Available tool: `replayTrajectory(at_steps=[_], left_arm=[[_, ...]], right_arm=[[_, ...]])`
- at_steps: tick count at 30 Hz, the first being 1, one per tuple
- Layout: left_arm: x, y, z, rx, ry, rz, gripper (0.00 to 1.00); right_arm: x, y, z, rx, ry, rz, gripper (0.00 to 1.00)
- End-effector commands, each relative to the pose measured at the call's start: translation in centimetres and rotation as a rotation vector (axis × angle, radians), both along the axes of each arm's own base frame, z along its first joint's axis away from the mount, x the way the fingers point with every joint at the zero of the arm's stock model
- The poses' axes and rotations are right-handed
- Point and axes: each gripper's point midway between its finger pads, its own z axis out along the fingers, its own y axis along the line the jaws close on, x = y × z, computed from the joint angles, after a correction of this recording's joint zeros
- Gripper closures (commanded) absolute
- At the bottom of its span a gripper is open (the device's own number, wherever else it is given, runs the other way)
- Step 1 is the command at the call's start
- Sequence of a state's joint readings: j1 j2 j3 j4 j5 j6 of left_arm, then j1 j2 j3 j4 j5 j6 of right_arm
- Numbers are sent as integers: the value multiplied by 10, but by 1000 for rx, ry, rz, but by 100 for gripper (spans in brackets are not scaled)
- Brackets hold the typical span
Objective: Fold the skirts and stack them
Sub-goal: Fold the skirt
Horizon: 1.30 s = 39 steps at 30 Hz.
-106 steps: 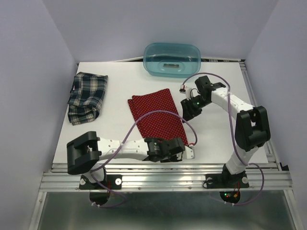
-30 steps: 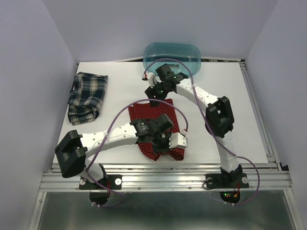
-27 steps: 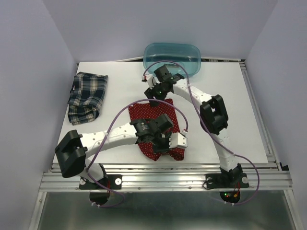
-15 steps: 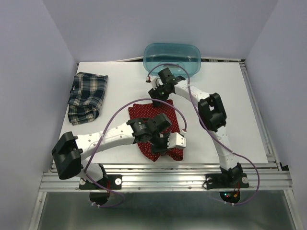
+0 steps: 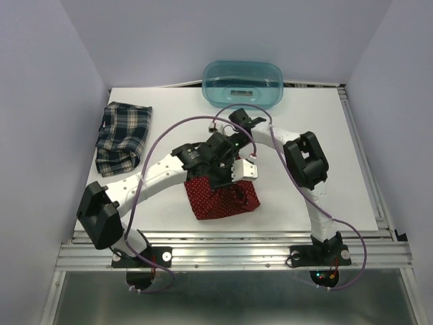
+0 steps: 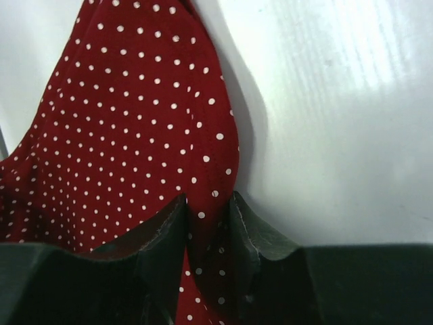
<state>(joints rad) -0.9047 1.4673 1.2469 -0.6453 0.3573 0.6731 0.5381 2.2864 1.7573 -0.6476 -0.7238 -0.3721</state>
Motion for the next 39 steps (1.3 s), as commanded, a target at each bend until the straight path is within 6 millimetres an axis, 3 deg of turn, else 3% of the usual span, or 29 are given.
replayTrajectory(at_steps=[1, 9, 16, 30, 39], left_arm=[[29, 2, 11, 1, -83, -7, 100], [80, 19, 1, 38, -134, 53, 100], [107, 24, -2, 63, -188, 61, 100], [139, 33, -25, 81, -253, 86, 100], [140, 38, -45, 103, -262, 80, 100]], right_arm=[[-38, -16, -17, -61, 101, 45, 64], [-49, -23, -15, -63, 110, 68, 64], [-50, -19, -16, -62, 111, 77, 64], [-44, -18, -19, -73, 97, 75, 64], [-31, -16, -16, -95, 64, 47, 61]])
